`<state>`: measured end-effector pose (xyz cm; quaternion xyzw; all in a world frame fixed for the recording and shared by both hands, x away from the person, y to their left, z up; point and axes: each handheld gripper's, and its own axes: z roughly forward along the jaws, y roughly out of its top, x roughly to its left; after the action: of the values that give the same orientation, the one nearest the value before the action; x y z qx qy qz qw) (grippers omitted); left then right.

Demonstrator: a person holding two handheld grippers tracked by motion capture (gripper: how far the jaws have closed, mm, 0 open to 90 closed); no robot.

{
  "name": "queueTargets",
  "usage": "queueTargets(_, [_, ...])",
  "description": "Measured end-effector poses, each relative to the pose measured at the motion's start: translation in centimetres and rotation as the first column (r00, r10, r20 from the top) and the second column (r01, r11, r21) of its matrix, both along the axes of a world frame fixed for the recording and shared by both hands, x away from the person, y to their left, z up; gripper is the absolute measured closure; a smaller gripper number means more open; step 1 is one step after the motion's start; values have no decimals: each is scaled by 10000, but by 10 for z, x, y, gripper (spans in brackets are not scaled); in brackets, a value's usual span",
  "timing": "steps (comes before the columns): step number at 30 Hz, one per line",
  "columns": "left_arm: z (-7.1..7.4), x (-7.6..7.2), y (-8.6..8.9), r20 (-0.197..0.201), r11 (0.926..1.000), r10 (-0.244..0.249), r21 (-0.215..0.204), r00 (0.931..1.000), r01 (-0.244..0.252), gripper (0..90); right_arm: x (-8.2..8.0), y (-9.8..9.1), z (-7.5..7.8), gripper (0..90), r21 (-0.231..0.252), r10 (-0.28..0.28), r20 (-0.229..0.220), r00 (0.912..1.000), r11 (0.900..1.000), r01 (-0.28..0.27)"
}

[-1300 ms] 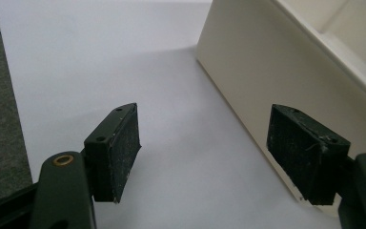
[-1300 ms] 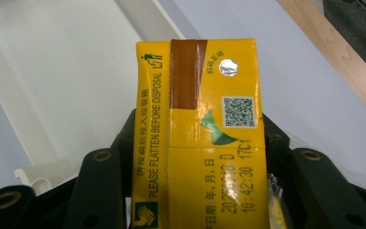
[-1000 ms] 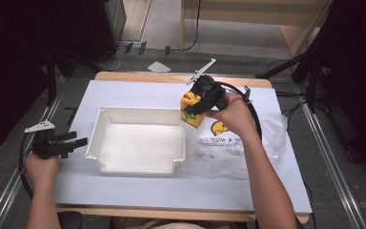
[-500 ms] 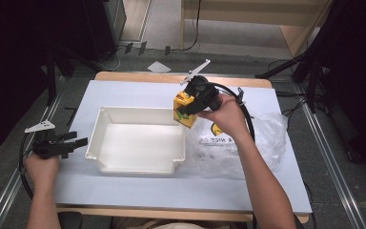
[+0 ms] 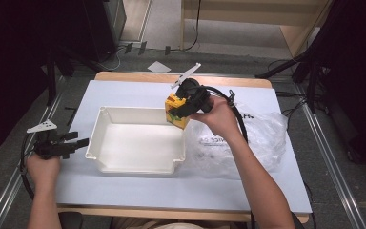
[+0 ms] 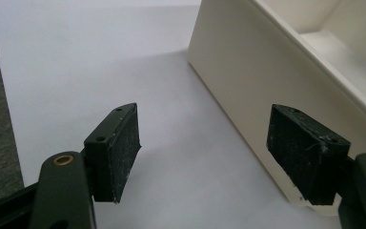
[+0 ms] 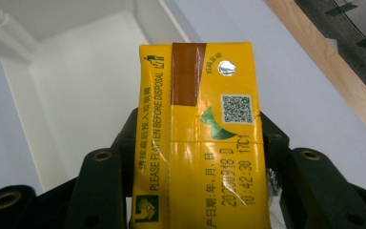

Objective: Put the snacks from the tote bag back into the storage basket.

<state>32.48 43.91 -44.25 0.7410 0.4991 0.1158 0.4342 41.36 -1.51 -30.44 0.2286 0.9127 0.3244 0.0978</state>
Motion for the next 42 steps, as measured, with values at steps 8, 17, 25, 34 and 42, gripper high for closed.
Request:
queueTargets(8, [0, -2, 2, -17, 10000, 68, -20, 10000, -68, 279, 3, 18, -8, 521, 114, 434, -227, 9988, 9990, -431])
queueTargets(17, [0, -8, 8, 51, 9997, 217, -137, 9998, -216, 280, 8, 37, -27, 520, -142, 638, -404, 9971, 9978, -644])
queueTargets(25, [0, -7, 7, 27, 9997, 215, -129, 9998, -214, 279, 15, 47, -47, 519, -613, 624, -706, 9955, 9959, -668])
queueTargets(34, [-1, -4, 5, -69, 9999, 112, -96, 9999, -112, 279, 20, 54, -66, 519, -1012, 547, -944, 9940, 9928, -642])
queueTargets(42, [-1, -5, 6, -62, 9998, 147, -133, 9999, -148, 279, 23, 60, -77, 518, -1205, 530, -1131, 9922, 9905, -666])
